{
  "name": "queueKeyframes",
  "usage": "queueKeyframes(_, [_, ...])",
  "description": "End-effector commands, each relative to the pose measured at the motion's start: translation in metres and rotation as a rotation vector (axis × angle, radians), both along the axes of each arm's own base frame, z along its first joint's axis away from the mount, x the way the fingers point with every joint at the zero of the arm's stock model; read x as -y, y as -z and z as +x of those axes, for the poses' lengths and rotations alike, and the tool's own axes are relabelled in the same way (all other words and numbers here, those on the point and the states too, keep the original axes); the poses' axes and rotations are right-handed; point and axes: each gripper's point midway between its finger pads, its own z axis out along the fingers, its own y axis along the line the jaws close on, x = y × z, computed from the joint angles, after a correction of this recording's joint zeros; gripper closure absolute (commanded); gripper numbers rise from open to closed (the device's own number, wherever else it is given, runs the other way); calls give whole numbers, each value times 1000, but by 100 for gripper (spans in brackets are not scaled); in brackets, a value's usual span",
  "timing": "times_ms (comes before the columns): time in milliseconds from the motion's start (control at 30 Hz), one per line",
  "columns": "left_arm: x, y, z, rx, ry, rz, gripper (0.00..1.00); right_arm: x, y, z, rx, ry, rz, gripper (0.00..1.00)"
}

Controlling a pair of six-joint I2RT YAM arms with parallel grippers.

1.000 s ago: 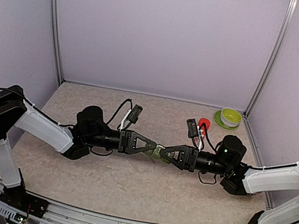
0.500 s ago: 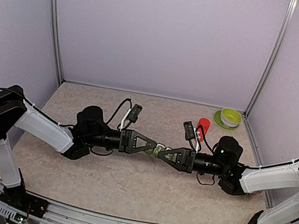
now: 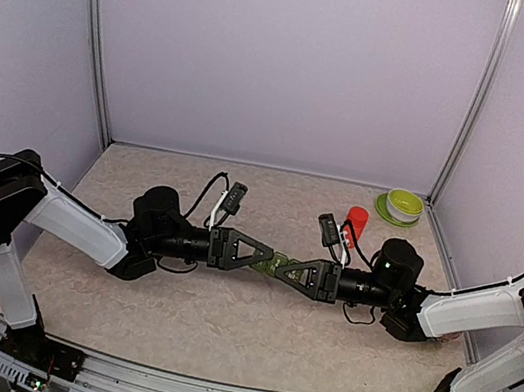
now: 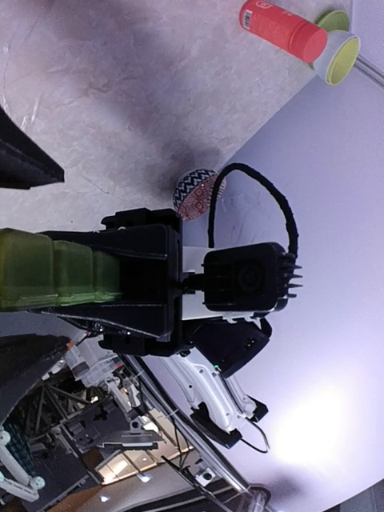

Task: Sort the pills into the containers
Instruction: Pass from the left arm to the right

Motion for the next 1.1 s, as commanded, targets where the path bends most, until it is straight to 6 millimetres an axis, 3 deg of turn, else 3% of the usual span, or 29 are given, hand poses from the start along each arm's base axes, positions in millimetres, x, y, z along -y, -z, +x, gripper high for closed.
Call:
queueKeyframes(0, [-11,-12,-2,46,-23,-28,30,-4,-17,-3,32,-28,38,84])
queueKeyframes(133, [-26,-18,3,94,-64,-15,2,-2,-20,-7,15,-37,28,84])
queueKeyframes(300, [-39,-25,2,280,-114,67,1,2,-23,-13,-21,-51,3,83])
queueKeyframes(467, [-38,-13,-10,490,-158,234,1,7,-31,-21,-68,-70,-18,80])
queueKeyframes(800, [-50,-3,-57,845,-91,147,1,22,-44,-38,-100,-97,-71,78])
queueKeyframes(1067, [-43,6,-24,949,-255,346,1,36,-31,-48,-138,-89,-128,78])
